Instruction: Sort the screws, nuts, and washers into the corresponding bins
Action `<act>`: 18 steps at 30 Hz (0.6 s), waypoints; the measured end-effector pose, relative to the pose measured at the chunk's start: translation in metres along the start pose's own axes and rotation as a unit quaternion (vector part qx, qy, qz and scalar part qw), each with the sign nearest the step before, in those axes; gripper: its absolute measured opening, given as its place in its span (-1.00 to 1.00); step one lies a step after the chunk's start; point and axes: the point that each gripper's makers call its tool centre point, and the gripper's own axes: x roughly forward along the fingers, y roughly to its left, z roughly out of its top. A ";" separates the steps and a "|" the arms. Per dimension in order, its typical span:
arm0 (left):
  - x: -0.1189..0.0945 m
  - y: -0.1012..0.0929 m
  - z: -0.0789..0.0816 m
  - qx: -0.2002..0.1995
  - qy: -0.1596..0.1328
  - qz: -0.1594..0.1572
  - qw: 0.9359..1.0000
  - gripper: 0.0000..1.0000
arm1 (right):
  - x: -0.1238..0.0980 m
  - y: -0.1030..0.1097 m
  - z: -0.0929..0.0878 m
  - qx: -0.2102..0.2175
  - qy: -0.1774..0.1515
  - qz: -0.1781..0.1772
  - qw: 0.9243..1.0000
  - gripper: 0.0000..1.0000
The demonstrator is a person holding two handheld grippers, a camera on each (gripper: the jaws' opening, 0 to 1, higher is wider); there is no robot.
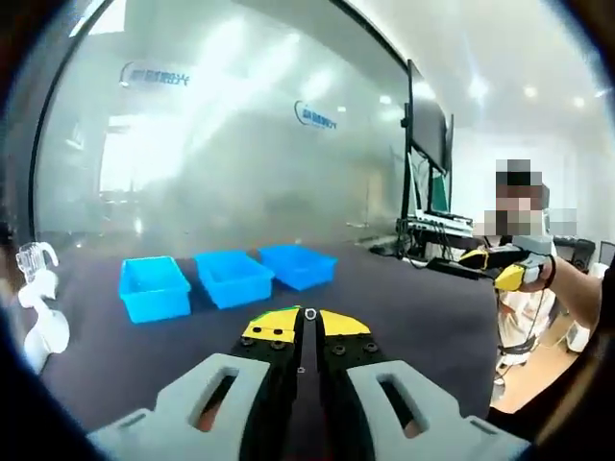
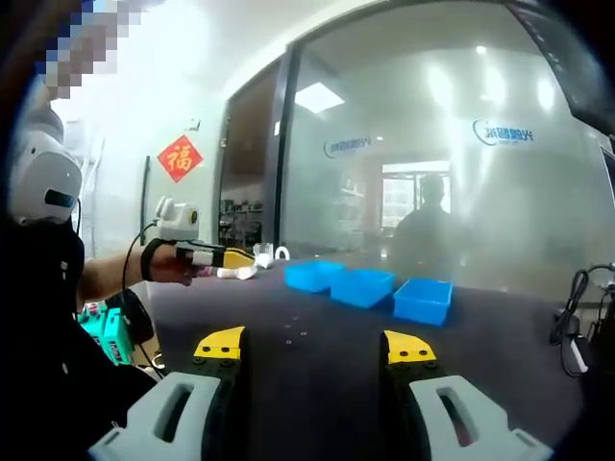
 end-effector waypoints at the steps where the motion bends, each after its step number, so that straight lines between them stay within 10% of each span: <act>1: 0.000 0.005 0.002 0.004 -0.004 0.009 1.000 -0.88 | 0.000 0.000 0.000 0.000 0.000 0.000 1.000 -0.02; 18: 0.010 0.091 0.037 0.024 -0.070 0.122 0.990 -0.88 | 0.001 0.004 -0.003 0.003 0.002 0.006 1.000 -0.02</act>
